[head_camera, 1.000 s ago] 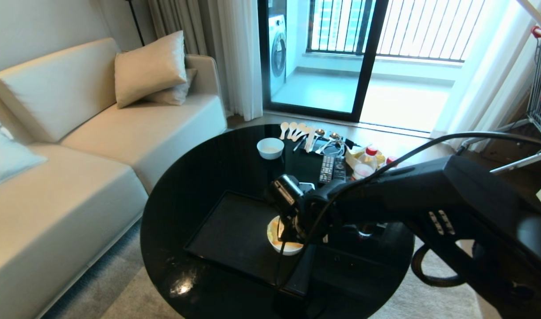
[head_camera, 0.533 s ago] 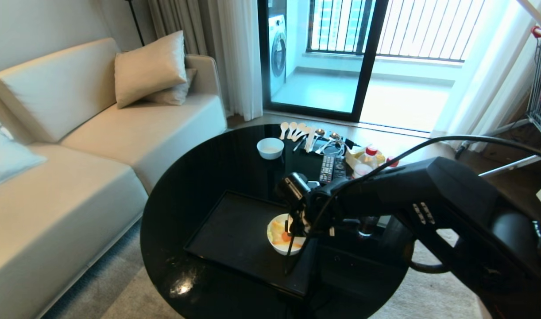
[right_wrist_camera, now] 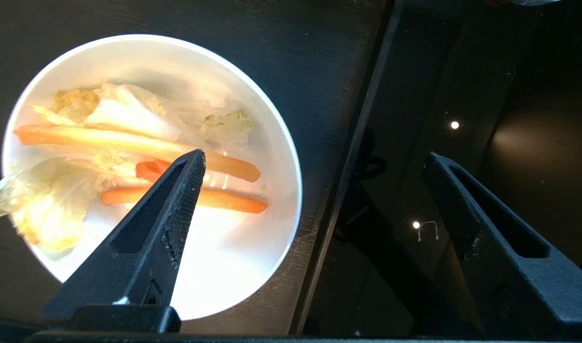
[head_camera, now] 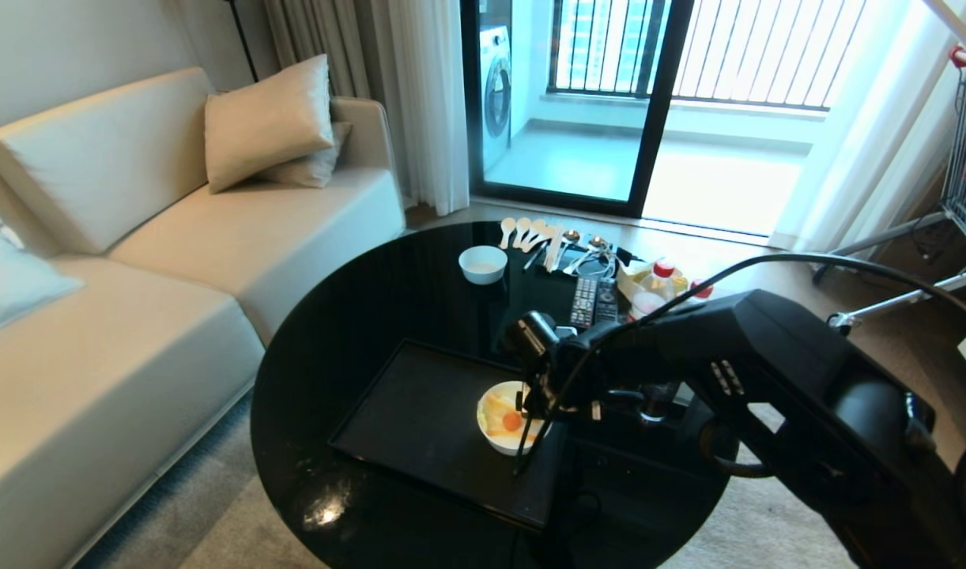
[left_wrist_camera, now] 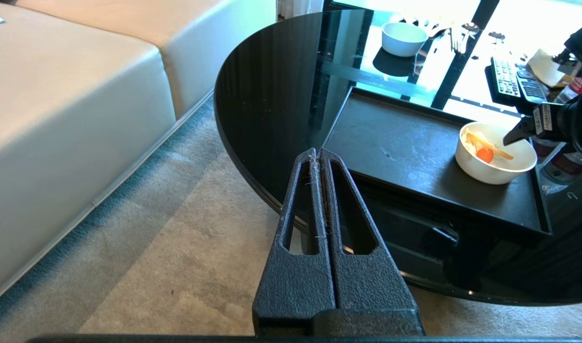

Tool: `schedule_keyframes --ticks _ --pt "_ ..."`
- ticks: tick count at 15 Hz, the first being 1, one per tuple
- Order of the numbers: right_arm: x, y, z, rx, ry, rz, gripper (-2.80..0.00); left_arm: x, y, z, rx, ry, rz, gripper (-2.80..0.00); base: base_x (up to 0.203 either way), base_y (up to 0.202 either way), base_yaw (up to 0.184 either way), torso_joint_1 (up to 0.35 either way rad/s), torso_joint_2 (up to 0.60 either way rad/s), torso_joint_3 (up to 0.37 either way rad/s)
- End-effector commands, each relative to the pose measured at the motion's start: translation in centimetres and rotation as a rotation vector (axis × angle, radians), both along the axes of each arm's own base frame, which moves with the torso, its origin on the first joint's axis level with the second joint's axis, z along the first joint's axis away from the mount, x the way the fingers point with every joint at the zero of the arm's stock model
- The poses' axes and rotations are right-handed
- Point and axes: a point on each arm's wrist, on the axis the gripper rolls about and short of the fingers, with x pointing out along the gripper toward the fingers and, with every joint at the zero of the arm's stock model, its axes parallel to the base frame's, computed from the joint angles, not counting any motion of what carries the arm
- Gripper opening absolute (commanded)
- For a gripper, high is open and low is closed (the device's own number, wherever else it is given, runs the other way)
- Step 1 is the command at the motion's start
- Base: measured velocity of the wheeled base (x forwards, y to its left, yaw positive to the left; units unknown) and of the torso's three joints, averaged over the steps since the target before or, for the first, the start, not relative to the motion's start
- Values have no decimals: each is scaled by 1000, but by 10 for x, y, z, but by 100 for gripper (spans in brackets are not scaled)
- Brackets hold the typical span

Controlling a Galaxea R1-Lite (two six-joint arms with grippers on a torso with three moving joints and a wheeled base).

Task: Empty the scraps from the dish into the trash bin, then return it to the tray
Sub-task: Pick up the bowl with leftover food

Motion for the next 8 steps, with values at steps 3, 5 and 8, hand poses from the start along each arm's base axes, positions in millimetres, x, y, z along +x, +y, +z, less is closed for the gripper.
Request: schedule_keyframes --ticks 3,5,8 --pt "1 0 -8 -11 14 -5 0 0 0 0 -1 -1 1 -280 0 0 0 0 0 0" --pt "1 0 -9 -13 16 -5 -280 0 0 0 -1 -1 1 -280 0 0 0 0 0 0" --pt "1 0 -13 -21 23 1 -280 0 0 0 -1 -1 1 -280 0 0 0 0 0 0"
